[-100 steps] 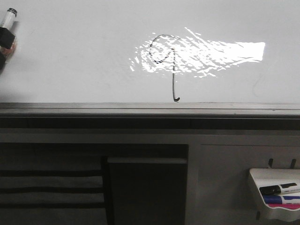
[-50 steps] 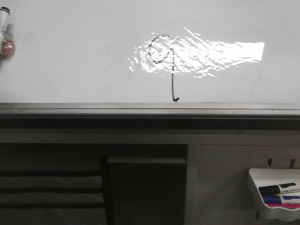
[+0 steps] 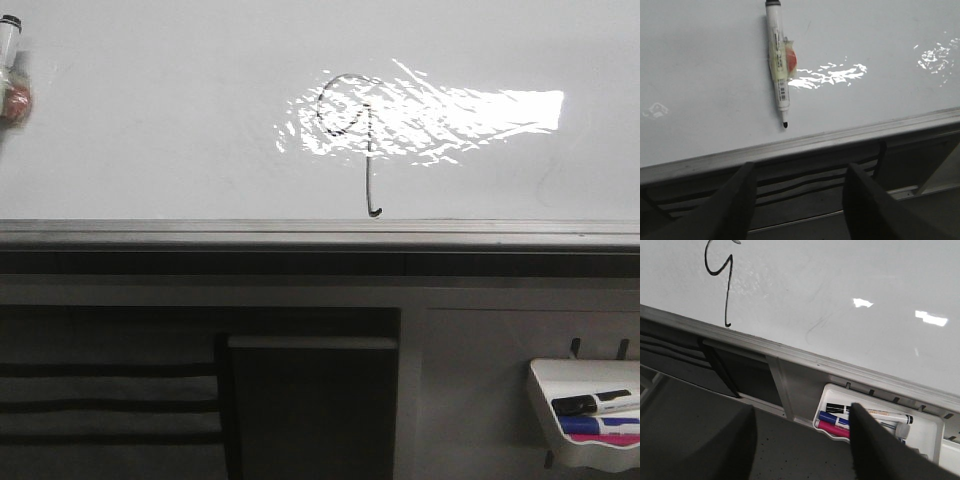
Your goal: Write number 9 on whiteboard
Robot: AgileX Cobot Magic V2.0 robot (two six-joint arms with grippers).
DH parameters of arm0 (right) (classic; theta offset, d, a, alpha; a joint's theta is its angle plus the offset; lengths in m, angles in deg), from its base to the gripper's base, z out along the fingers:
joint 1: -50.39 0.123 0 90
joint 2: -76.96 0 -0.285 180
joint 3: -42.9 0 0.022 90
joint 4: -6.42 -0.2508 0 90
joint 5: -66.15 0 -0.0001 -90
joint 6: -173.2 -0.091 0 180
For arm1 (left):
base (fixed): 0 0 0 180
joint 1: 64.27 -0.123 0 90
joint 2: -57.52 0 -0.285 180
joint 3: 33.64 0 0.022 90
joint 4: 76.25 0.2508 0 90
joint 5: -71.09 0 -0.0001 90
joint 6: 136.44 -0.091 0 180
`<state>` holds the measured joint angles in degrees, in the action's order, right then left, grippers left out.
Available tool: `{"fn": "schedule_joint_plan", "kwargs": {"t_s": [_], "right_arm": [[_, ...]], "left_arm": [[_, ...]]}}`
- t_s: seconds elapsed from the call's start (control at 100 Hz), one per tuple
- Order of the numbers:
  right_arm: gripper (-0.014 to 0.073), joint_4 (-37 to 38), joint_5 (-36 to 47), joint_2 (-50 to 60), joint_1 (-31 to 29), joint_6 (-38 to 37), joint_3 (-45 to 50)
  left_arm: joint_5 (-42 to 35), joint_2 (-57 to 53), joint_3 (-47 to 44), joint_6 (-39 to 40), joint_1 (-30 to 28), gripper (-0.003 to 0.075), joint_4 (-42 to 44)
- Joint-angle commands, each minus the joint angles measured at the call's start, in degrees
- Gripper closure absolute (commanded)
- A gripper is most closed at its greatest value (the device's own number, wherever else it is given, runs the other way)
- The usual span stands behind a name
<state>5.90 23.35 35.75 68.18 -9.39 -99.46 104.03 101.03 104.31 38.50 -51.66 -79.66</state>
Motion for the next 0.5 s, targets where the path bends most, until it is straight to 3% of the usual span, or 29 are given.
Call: {"fn": "schedule_joint_plan", "kwargs": {"t_s": [0.0, 0.18, 0.25, 0.49], "right_arm": [[0.0397, 0.52, 6.89, 1.00, -0.28, -0.09, 0.64], [0.0654, 0.52, 7.87, 1.10, -0.28, -0.09, 1.86], [0.0666, 0.52, 7.67, 1.10, -0.28, -0.09, 1.86], [0.0666, -0.67, 6.37, 1.00, -0.28, -0.09, 1.86]], "left_arm": [[-7.86, -2.34, -2.07, -0.48, -0.13, 0.0410, -1.45], [-10.35, -3.05, -4.41, -0.48, -0.13, 0.0660, -1.45], [-10.70, -2.94, -4.41, -0.48, -0.13, 0.0743, -1.54], [-10.58, -2.94, -4.41, -0.37, -0.13, 0.0741, -1.87]]}}
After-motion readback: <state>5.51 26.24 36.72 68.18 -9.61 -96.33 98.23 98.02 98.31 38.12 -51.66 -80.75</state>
